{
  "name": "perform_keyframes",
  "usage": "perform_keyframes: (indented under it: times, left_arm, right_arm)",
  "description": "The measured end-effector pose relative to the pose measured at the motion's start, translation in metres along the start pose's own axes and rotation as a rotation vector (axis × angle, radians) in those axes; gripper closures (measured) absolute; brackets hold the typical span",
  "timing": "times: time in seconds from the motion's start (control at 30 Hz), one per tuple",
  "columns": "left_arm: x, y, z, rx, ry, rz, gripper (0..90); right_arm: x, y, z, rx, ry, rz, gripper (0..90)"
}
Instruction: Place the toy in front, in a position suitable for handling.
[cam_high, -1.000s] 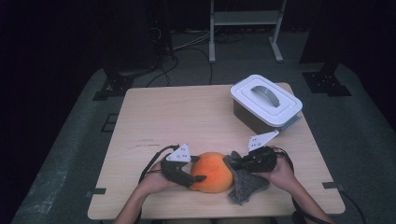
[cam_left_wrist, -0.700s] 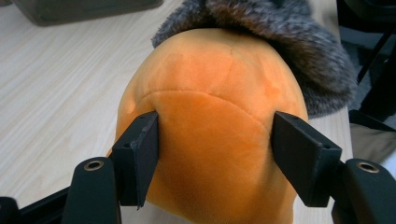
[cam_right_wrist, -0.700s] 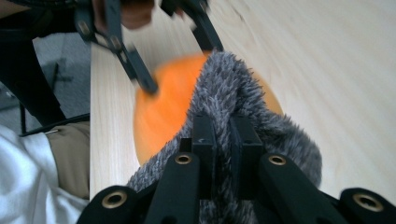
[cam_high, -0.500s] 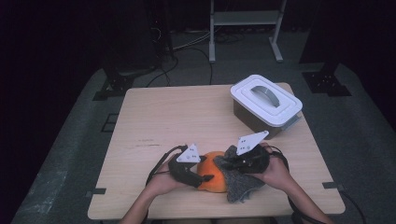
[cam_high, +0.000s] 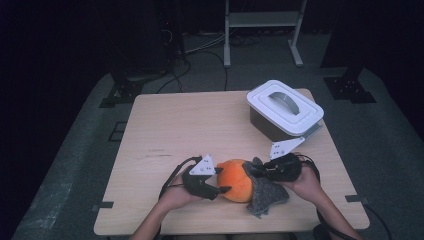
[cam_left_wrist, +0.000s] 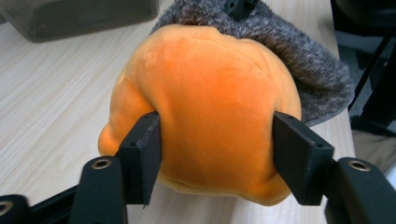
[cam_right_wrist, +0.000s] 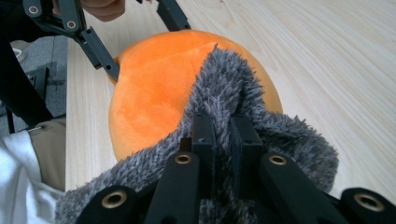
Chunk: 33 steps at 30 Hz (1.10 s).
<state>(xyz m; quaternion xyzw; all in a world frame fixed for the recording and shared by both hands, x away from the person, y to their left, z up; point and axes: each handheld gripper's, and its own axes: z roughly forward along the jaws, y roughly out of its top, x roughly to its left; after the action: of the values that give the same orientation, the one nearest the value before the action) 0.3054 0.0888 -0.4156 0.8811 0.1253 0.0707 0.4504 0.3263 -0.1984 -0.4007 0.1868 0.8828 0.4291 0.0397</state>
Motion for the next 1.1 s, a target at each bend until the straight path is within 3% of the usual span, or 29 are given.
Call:
perform_keyframes:
  times: [0.1, 0.17, 0.3, 0.47, 0.6, 0.67, 0.87, 0.97, 1.1]
  left_arm:
    - [-0.001, 0.003, -0.001, -0.007, 0.011, -0.012, 38.8]
    - [-0.001, 0.006, 0.0, -0.013, 0.015, -0.019, 39.4]
    - [-0.004, 0.009, 0.001, -0.005, 0.029, -0.005, 38.9]
    - [-0.002, 0.007, 0.001, -0.004, 0.03, -0.017, 30.0]
    - [-0.004, 0.01, 0.005, 0.022, 0.004, 0.006, 18.2]
    - [-0.006, 0.01, 0.006, 0.029, 0.003, 0.017, 16.4]
    - [-0.007, 0.009, 0.006, 0.018, 0.048, 0.038, 37.8]
    - [-0.007, 0.011, 0.004, 0.009, 0.053, 0.016, 39.3]
    - [-0.006, 0.011, 0.004, 0.001, 0.056, 0.006, 39.4]
  right_arm:
    - [0.01, 0.009, -0.01, -0.008, -0.012, -0.035, 82.1]
    - [0.017, 0.016, -0.012, -0.022, 0.007, -0.056, 82.1]
    - [0.028, 0.026, -0.004, 0.014, -0.003, -0.125, 82.0]
    - [0.013, 0.009, -0.003, 0.011, -0.006, -0.054, 81.8]
    - [0.004, -0.003, -0.005, -0.002, -0.018, -0.018, 81.7]
    - [0.0, -0.005, -0.006, -0.005, -0.023, -0.004, 81.7]
    - [0.001, -0.003, -0.005, 0.0, -0.028, -0.009, 81.6]
    - [0.009, 0.007, -0.01, 0.004, -0.051, -0.039, 81.7]
    - [0.026, 0.026, -0.014, -0.008, -0.029, -0.105, 81.9]
